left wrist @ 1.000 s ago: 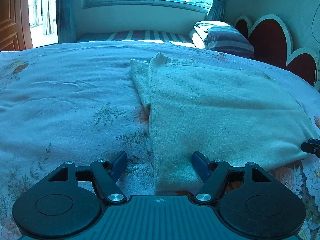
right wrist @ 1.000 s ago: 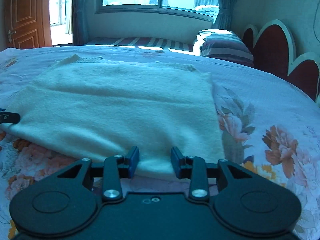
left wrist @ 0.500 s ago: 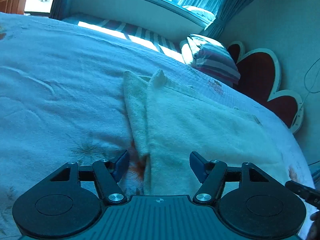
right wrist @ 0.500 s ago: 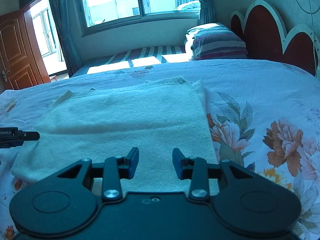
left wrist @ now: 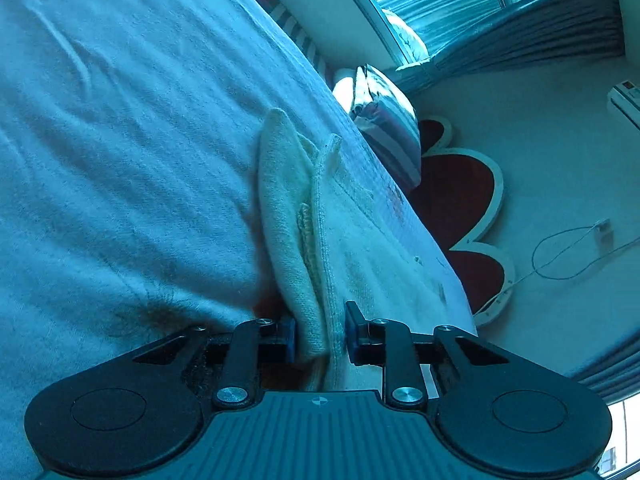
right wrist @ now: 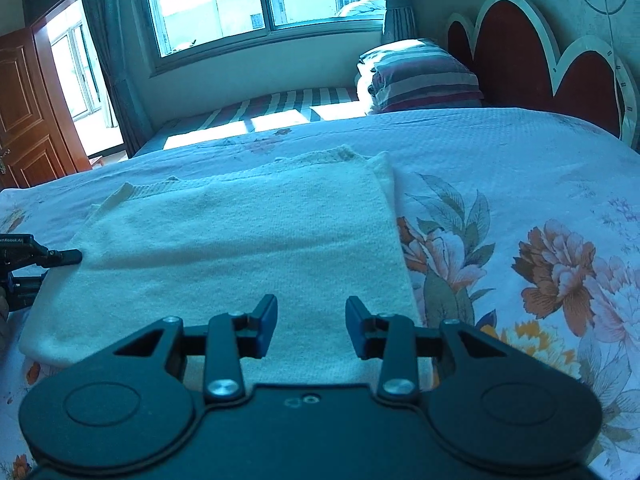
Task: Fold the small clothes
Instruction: 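Grasp the sweater's side edge with the left gripper, fold it over lengthwise, release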
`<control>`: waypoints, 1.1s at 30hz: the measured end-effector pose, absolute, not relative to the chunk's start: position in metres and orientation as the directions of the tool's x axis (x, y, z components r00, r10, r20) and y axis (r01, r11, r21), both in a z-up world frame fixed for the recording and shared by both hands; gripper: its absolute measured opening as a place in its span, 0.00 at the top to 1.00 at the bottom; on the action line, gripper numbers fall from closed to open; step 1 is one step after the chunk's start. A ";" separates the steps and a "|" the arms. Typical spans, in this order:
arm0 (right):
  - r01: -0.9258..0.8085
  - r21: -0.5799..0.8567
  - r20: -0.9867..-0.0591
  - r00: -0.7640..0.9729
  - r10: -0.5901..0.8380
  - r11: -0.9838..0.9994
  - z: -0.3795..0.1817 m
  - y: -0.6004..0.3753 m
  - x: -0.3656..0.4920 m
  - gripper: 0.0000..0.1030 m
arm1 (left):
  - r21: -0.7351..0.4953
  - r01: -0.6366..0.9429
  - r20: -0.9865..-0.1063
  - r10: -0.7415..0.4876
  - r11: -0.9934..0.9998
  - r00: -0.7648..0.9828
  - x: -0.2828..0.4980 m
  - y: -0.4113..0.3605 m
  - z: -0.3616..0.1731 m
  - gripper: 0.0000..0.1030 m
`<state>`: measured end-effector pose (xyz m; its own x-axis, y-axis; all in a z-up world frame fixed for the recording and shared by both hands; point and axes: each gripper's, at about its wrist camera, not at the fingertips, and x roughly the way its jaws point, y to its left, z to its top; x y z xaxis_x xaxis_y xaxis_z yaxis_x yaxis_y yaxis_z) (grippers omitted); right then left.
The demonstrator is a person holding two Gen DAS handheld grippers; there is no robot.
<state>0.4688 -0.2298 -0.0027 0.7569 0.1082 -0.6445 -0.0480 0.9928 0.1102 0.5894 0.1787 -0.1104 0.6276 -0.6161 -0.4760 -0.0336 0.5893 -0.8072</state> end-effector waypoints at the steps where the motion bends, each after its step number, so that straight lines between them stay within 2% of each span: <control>1: -0.036 0.125 -0.645 0.757 0.109 0.992 -0.003 -0.234 0.471 0.64 | -0.802 -0.020 -0.480 -0.625 0.597 0.616 0.596 0.174 -0.109 0.75; 9: 0.139 0.206 -0.649 0.761 0.029 0.969 -0.007 -0.284 0.491 0.64 | -0.775 0.040 -0.483 -0.632 0.631 0.606 0.594 0.171 -0.103 0.75; 13: 0.221 0.177 -0.651 0.757 -0.054 0.959 -0.009 -0.313 0.515 0.63 | -0.779 0.024 -0.486 -0.627 0.627 0.609 0.599 0.177 -0.106 0.75; 17: 0.295 0.164 -0.700 0.707 -0.100 0.941 -0.016 -0.336 0.537 0.62 | -0.707 0.066 -0.526 -0.586 0.704 0.617 0.600 0.168 -0.095 0.77; 19: 0.292 0.168 -0.693 0.715 -0.098 0.942 -0.013 -0.338 0.534 0.62 | -0.674 0.071 -0.542 -0.558 0.735 0.628 0.599 0.164 -0.090 0.84; 22: 0.286 0.178 -0.686 0.722 -0.090 0.942 -0.007 -0.344 0.527 0.62 | -0.671 0.048 -0.547 -0.537 0.740 0.642 0.598 0.164 -0.086 0.86; 25: 0.282 0.170 -0.683 0.724 -0.093 0.944 -0.003 -0.352 0.520 0.62 | -0.617 0.037 -0.577 -0.484 0.786 0.658 0.596 0.156 -0.069 0.86; 33: 0.224 0.164 -0.652 0.755 -0.065 0.961 0.011 -0.386 0.508 0.60 | -0.527 0.000 -0.624 -0.387 0.850 0.679 0.602 0.114 -0.002 0.86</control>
